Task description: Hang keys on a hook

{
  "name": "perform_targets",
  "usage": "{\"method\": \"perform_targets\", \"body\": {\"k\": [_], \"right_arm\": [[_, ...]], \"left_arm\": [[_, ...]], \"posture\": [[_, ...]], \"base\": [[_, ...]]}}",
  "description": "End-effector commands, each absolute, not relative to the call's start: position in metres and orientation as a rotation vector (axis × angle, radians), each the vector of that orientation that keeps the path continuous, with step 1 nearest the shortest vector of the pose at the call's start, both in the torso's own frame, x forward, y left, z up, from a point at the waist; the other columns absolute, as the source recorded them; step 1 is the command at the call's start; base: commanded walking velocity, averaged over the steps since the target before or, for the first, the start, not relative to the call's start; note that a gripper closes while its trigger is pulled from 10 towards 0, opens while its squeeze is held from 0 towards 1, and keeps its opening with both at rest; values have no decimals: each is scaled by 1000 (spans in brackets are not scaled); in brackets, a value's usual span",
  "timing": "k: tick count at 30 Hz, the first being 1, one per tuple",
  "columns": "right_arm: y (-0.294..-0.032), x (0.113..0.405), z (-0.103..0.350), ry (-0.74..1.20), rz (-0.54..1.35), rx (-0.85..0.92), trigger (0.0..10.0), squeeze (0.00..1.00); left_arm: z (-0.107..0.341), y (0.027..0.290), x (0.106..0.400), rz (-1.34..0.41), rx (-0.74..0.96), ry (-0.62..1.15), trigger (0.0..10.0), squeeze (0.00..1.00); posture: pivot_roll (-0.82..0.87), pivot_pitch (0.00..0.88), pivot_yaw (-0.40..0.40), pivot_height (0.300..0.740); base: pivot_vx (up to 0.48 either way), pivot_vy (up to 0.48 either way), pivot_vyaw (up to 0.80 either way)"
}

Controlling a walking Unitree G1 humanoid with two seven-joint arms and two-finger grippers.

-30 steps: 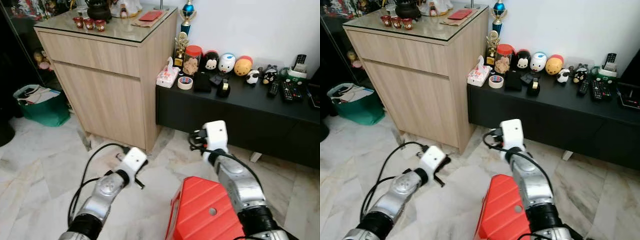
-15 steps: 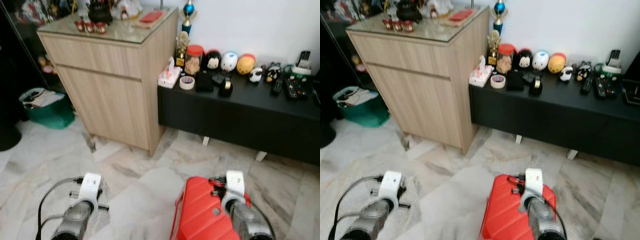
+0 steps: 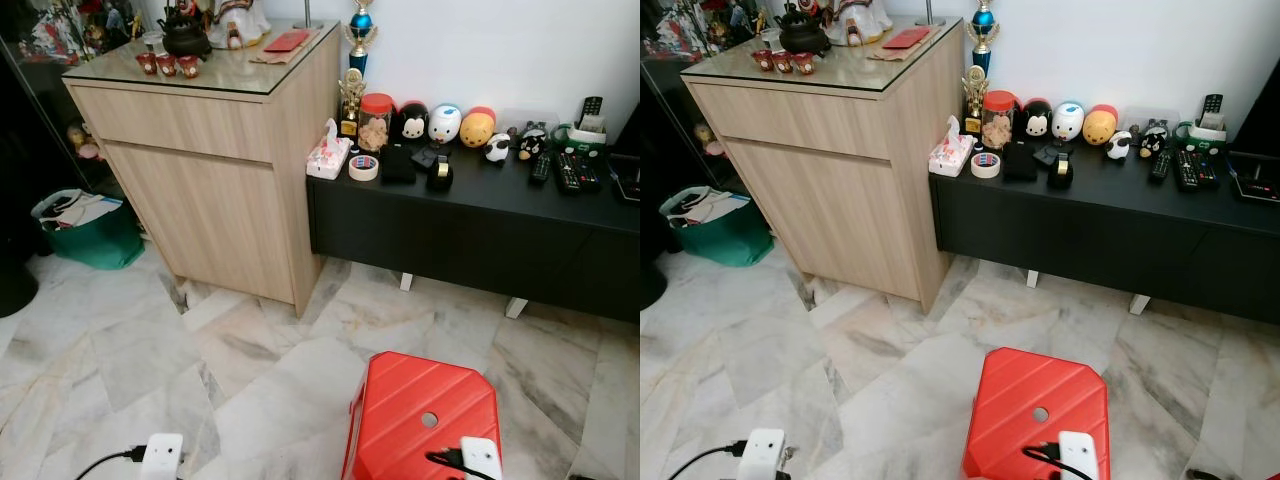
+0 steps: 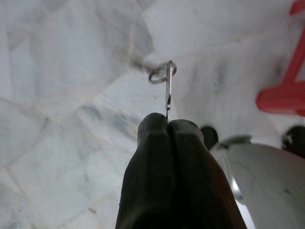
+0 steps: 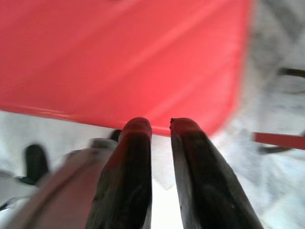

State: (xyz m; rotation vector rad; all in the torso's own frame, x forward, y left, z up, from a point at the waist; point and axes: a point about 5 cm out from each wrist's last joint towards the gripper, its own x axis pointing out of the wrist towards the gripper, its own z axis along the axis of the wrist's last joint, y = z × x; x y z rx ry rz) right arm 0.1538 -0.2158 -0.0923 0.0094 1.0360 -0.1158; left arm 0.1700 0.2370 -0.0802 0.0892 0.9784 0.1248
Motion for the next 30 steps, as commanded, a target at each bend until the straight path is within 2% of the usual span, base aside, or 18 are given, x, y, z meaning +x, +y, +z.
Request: {"method": "perform_targets", "body": {"k": [1, 9, 16, 19, 30], "right_arm": [[-227, 150, -91, 1032, -126, 7, 10000, 0], [-232, 143, -93, 1038, -218, 71, 10000, 0], [-228, 141, -95, 1063, -159, 31, 10000, 0], [-227, 141, -95, 1057, -182, 66, 10000, 0], [-231, 141, -94, 1072, -164, 43, 10000, 0]], "left_arm": [[-84, 234, 164, 128, 82, 1006, 10000, 0], [-90, 227, 154, 124, 61, 1033, 10000, 0], [-94, 223, 145, 92, 62, 1050, 10000, 0], [-96, 224, 140, 92, 66, 1069, 10000, 0], [-92, 233, 144, 97, 80, 1065, 10000, 0]], "posture": [[-12, 0, 17, 721], [5, 0, -7, 721], [-25, 0, 19, 721], [-37, 0, 29, 721], [-34, 0, 30, 721]], "base": [[0, 0, 0], [0, 0, 0], [0, 0, 0], [0, 0, 0], [-65, 0, 0]]}}
